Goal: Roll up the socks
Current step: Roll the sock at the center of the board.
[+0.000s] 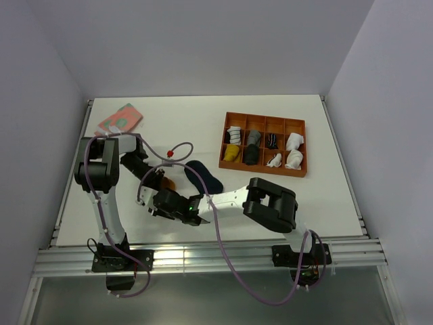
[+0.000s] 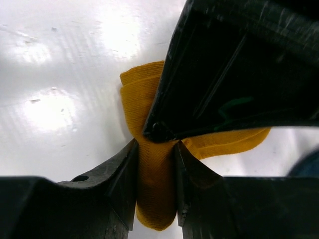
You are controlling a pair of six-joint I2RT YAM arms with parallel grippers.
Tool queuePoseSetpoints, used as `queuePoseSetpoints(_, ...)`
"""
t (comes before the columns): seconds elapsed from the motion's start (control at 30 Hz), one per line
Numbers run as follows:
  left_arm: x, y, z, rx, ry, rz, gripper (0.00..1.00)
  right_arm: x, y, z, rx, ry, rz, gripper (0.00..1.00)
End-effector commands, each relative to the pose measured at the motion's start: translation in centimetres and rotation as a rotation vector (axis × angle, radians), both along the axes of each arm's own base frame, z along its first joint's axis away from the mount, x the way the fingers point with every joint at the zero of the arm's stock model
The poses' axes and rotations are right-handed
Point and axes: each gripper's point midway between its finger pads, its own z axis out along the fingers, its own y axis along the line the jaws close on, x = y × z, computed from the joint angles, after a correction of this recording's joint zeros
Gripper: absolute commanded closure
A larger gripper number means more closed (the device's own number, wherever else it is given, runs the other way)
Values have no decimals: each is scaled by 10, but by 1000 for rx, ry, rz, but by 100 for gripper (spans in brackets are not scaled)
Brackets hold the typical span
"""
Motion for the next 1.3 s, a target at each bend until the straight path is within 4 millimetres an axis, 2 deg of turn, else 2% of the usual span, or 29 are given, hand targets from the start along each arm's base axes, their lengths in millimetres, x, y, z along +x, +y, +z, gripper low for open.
queuePoseSetpoints(0.0, 36, -4, 13, -51, -153, 59, 64, -5, -19, -17, -67, 28, -19, 89)
queuePoseSetpoints(0.3, 57, 8, 14, -20, -205, 141, 60, -8, -32, -22, -91, 43, -36, 91)
queuePoseSetpoints(0.47, 82, 29, 20, -16, -274, 262, 62, -11, -36, -19, -95, 75, -35, 92)
queuePoseSetpoints(0.63, 104, 53, 34, -4, -358, 386, 61, -14, -48, -14, -115, 142, -41, 94)
queuePoseSetpoints(0.77, 123, 70, 52, 20, -526, 488, 62, -19, -57, -7, -127, 203, -37, 95)
queuePoseSetpoints(0.83, 132, 76, 59, 50, -587, 556, 63, -16, -54, 1, -118, 238, -35, 95)
queuePoseSetpoints(0.87, 129, 76, 67, 51, -636, 572, 62, -21, -58, 0, -137, 283, -27, 95)
queuePoseSetpoints(0.93, 135, 81, 75, 56, -722, 593, 62, -21, -59, 1, -149, 337, -17, 95)
queuePoseSetpoints(0.97, 133, 80, 80, 59, -755, 599, 61, -13, -60, 6, -150, 364, -39, 95)
queuePoseSetpoints(1.03, 130, 79, 84, 52, -779, 586, 59, -16, -58, 7, -147, 454, -23, 95)
queuePoseSetpoints(1.07, 130, 79, 89, 48, -794, 581, 59, -13, -55, 15, -143, 497, -31, 95)
queuePoseSetpoints(1.1, 131, 79, 91, 51, -802, 584, 60, -8, -58, 12, -139, 568, -38, 95)
queuePoseSetpoints(1.2, 131, 81, 97, 55, -849, 590, 61, 3, -57, 23, -120, 667, -56, 94)
queuePoseSetpoints(1.23, 129, 80, 93, 52, -867, 588, 61, 3, -51, 26, -106, 704, -35, 93)
queuePoseSetpoints(1.27, 129, 80, 102, 48, -919, 591, 60, 1, -52, 24, -115, 729, -32, 93)
